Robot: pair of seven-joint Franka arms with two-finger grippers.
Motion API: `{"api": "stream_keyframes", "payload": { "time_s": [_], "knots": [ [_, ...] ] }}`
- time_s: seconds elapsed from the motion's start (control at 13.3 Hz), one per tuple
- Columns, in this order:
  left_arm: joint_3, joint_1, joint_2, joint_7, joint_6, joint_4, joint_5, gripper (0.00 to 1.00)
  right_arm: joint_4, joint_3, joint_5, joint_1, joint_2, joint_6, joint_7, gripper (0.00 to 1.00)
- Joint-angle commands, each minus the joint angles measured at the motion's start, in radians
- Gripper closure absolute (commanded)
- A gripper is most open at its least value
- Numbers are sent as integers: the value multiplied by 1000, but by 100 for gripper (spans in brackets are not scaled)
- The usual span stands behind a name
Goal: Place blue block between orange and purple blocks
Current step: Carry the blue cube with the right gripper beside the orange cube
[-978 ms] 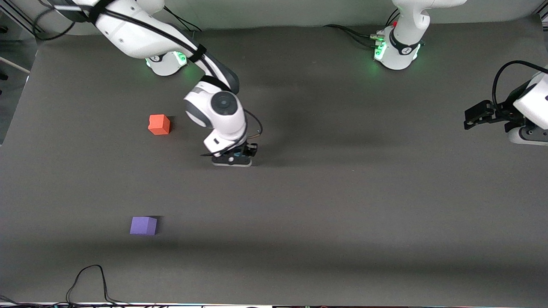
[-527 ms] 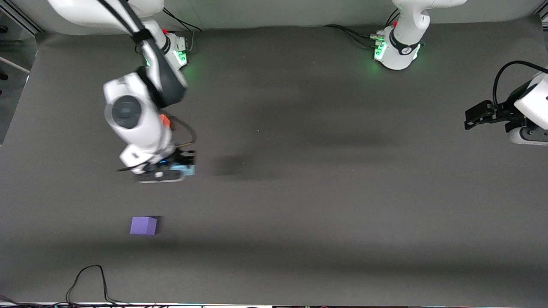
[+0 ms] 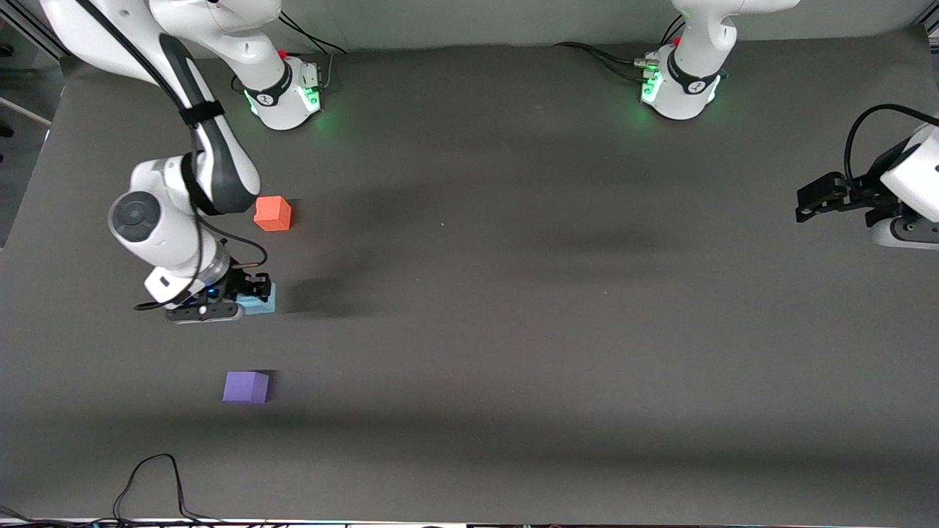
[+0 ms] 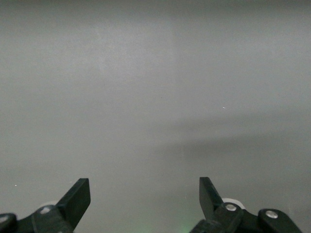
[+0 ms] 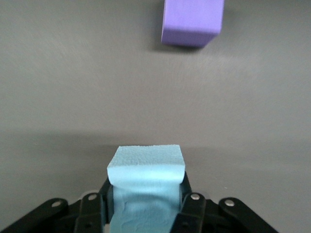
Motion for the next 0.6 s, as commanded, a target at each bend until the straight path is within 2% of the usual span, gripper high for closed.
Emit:
{"api": "stream_keyframes", "payload": {
  "time_s": [0.0, 0.23, 0.45, 0.53],
  "knots": [
    [2, -7, -5, 12, 1, 4, 11, 0, -48, -9, 28, 12, 15, 65, -31, 47],
    [2, -7, -5, 12, 1, 2, 11, 0, -58, -16, 28, 9, 36, 73, -31, 45],
    [2, -7, -5, 12, 1, 1, 11, 0, -95, -29, 28, 9, 61, 164, -31, 43],
    [2, -7, -5, 12, 1, 2, 11, 0, -95, -29, 28, 9, 62, 165, -31, 39]
  ]
}}
